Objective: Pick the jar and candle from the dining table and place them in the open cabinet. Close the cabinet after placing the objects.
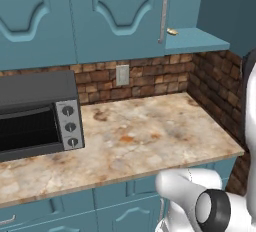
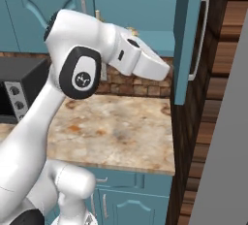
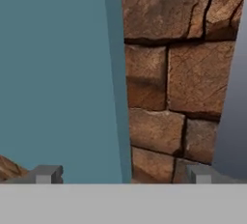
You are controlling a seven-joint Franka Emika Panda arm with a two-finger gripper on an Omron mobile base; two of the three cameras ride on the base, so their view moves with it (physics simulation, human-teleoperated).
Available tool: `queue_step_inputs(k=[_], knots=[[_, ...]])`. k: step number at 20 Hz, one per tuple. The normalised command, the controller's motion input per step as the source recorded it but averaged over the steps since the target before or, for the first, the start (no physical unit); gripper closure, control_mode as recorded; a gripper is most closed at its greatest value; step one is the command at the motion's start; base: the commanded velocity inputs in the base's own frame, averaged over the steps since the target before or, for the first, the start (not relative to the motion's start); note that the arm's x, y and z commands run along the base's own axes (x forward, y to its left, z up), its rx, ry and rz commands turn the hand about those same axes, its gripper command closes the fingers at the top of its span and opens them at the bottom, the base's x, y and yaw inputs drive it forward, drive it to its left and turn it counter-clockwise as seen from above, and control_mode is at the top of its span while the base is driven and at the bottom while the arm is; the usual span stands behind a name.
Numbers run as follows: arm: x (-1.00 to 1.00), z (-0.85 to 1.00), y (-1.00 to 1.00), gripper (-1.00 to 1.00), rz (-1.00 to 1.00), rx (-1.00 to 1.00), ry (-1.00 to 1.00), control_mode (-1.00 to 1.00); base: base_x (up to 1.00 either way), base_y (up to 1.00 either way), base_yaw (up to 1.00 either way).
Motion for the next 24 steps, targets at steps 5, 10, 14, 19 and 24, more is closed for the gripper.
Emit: queue_step_inputs(k=[5, 10, 14, 19, 24], knots=[[0.01, -0.01, -0.2, -1.0, 0.22, 0.2, 0.1, -1.0, 0.0, 0.0, 0.0], [0.08, -0.04, -0.15, -1.0, 0.06, 0.12, 0.0, -1.0, 0.0, 0.0, 0.0], [0.34, -0.08, -0.03, -1.0, 0.09, 0.07, -0.03, -1.0, 0.0, 0.0, 0.0], [0.23, -0.2, -0.09, -1.0, 0.06, 0.11, -0.07, -1.0, 0.0, 0.0, 0.0], [0.01, -0.07, -0.13, -1.0, 0.01, 0.05, -0.02, -1.0, 0.0, 0.0, 0.0]])
